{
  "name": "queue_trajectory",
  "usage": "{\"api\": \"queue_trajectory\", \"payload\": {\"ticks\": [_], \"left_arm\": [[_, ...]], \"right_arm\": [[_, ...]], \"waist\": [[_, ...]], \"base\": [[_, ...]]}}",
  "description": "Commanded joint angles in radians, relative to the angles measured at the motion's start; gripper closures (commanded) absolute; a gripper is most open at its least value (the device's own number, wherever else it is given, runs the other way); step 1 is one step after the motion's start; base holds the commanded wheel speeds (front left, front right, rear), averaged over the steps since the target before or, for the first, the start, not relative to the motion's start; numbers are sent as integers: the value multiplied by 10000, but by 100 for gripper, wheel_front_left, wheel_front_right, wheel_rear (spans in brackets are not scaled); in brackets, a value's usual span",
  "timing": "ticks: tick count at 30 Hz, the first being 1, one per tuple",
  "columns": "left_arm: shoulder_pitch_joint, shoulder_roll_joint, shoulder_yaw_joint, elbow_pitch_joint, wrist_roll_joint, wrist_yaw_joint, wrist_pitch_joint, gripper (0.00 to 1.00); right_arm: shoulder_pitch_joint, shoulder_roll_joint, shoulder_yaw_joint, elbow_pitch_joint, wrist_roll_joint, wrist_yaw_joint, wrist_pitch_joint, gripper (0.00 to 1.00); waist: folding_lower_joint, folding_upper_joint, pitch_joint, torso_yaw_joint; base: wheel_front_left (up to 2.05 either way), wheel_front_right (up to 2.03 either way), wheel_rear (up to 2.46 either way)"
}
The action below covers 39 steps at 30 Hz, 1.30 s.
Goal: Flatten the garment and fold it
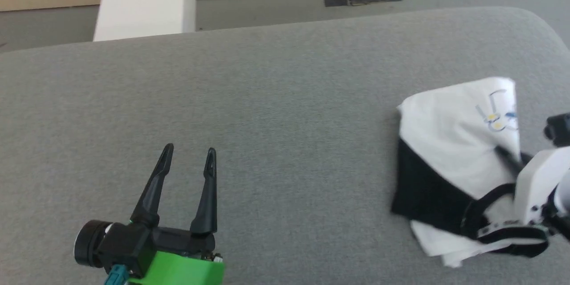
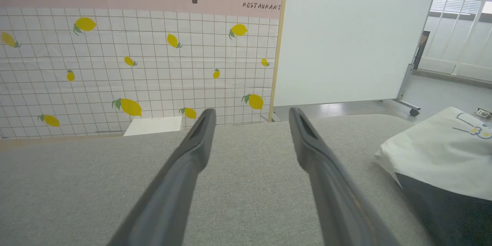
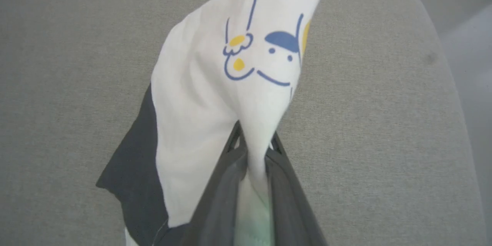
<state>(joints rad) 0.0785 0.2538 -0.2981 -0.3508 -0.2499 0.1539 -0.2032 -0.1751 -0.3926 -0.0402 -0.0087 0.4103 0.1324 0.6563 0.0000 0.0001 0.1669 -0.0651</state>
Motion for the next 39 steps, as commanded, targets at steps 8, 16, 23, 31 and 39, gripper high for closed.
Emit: {"api": "queue_trajectory", "payload": {"ticks": [8, 16, 23, 31, 39], "left_arm": [[-1087, 337, -66, -545, 584, -99, 432, 0], [-2097, 550, -111, -1047, 1143, -153, 640, 0], [-2727, 467, -103, -1287, 1380, -63, 479, 0], [-2948, 310, 29, -1304, 1451, 196, 176, 0], [-2793, 103, 298, -1028, 1226, 511, -112, 0]], "right_arm": [[-1509, -2355, 575, 590, 177, -17, -88, 100], [-2846, -4047, 654, 2058, -159, -17, -1044, 100], [-3566, -4513, 681, 3428, -468, -17, -1861, 100], [-4073, -4397, 945, 4526, -688, -17, -2677, 36], [-4245, -4195, 1181, 5291, -576, -17, -3285, 0]], "waist": [[0, -1, 1677, -791], [0, -1, 3333, -831], [0, -1, 4093, -781], [0, -1, 4234, -803], [0, -1, 3608, -799]], "base": [[0, 0, 0], [0, 0, 0], [0, 0, 0], [0, 0, 0], [0, 0, 0]]}}
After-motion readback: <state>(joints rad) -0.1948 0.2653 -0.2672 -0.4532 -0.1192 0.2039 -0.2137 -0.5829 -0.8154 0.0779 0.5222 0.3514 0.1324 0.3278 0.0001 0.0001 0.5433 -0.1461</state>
